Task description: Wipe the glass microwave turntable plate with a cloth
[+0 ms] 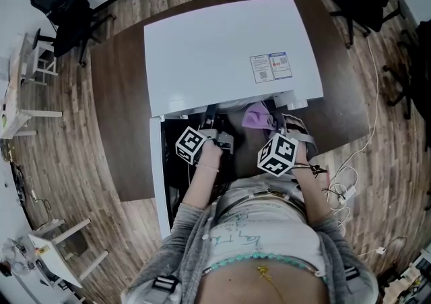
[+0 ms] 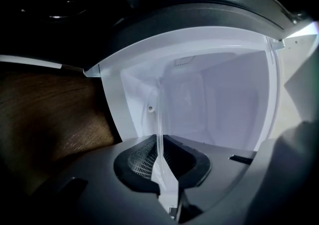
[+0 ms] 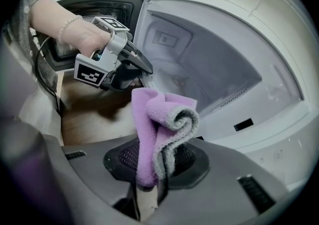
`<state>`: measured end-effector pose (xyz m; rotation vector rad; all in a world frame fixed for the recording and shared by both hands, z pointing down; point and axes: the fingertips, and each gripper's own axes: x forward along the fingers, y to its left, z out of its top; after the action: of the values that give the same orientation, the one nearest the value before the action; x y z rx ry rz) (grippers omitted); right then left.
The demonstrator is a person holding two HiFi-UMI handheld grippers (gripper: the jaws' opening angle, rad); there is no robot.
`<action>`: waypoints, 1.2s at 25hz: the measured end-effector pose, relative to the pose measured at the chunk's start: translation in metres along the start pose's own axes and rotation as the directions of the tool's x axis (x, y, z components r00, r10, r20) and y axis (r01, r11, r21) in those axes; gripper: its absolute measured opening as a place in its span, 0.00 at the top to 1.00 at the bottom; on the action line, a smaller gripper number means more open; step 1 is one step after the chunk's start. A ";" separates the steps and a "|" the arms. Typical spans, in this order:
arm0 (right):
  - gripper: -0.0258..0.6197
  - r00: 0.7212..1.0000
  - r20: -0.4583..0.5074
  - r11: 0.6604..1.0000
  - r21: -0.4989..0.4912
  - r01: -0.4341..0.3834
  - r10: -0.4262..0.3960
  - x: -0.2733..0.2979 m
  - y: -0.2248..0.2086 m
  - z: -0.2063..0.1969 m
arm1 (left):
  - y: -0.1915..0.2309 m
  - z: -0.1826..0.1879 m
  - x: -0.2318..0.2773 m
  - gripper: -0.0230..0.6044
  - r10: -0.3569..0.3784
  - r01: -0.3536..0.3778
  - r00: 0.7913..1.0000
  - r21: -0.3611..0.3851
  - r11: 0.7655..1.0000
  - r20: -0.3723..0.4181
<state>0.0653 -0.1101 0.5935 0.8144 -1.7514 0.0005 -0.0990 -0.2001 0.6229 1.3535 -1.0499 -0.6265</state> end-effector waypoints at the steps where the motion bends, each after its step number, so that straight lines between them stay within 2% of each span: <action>1: 0.78 1.000 0.000 1.000 0.003 0.000 0.000 0.000 0.000 -0.001 | 0.000 0.000 0.000 0.89 0.001 -0.001 1.000 0.005 1.000 -0.002; 3: 0.78 1.000 -0.002 1.000 0.007 -0.002 0.002 0.001 0.000 -0.002 | 0.000 -0.002 0.000 0.89 0.016 -0.016 1.000 0.033 0.999 -0.006; 6: 0.78 1.000 0.002 1.000 0.012 -0.003 0.003 0.001 -0.001 0.000 | -0.002 -0.003 -0.002 0.88 0.076 -0.071 0.997 0.161 0.984 -0.020; 10: 0.78 1.000 0.013 1.000 0.017 -0.015 0.014 0.002 -0.001 0.003 | -0.007 -0.005 -0.001 0.82 0.167 -0.133 0.984 0.382 0.915 -0.058; 14: 0.78 0.999 0.027 1.000 0.012 -0.025 0.025 0.003 -0.001 0.005 | -0.008 -0.007 0.001 0.76 0.275 -0.183 0.956 0.524 0.832 -0.102; 16: 0.78 0.999 0.037 0.999 0.011 -0.034 0.034 0.003 -0.001 0.007 | -0.008 -0.009 0.001 0.75 0.306 -0.198 0.945 0.550 0.811 -0.112; 18: 0.78 0.998 0.047 0.999 0.006 -0.042 0.041 0.004 -0.002 0.008 | -0.007 -0.009 0.001 0.75 0.326 -0.217 0.938 0.531 0.819 -0.120; 21: 0.78 0.996 0.065 0.999 0.001 -0.054 0.054 0.003 -0.003 0.009 | -0.003 -0.007 -0.003 0.74 0.339 -0.269 0.933 0.394 0.879 -0.118; 22: 0.78 0.996 0.071 0.998 0.001 -0.060 0.060 0.002 -0.003 0.009 | -0.002 -0.006 -0.005 0.74 0.342 -0.285 0.933 0.351 0.892 -0.113; 27: 0.78 0.991 0.101 0.996 -0.023 -0.087 0.089 0.001 -0.003 0.008 | 0.003 -0.004 -0.015 0.73 0.368 -0.329 0.927 0.320 0.888 -0.067; 30: 0.78 0.987 0.124 0.994 -0.049 -0.095 0.101 0.000 -0.005 0.011 | 0.004 -0.004 -0.019 0.73 0.375 -0.341 0.927 0.352 0.872 -0.031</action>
<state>0.0587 -0.1180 0.5884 0.7095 -1.9036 -0.0235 -0.1045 -0.1816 0.6224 1.4164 -1.3308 -0.0986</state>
